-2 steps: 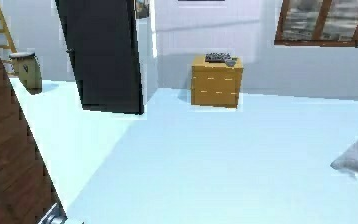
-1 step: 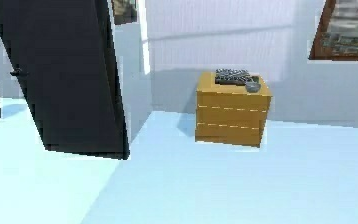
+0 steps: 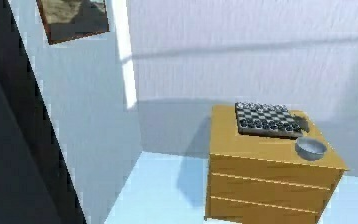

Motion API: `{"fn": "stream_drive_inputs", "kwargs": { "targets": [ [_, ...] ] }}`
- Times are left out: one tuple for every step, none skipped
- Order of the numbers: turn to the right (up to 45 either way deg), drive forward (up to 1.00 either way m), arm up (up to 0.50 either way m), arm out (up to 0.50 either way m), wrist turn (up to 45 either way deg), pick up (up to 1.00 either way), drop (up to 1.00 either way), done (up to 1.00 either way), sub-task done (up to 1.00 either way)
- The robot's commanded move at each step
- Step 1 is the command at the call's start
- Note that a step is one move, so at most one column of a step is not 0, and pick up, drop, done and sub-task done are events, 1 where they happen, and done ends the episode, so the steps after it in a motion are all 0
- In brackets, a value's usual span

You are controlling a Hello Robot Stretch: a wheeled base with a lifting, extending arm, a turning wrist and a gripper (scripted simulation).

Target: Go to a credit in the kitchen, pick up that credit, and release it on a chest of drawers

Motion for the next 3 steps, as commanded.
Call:
{"fn": "stream_drive_inputs", "kwargs": {
  "targets": [
    [-3.0, 0.0, 0.0, 0.0, 0.0, 0.0, 0.0, 0.0, 0.0],
    [0.0, 1.0, 0.0, 0.0, 0.0, 0.0, 0.0, 0.0, 0.0],
    [-15.0, 0.0, 0.0, 0.0, 0.0, 0.0, 0.0, 0.0, 0.0]
  ]
}}
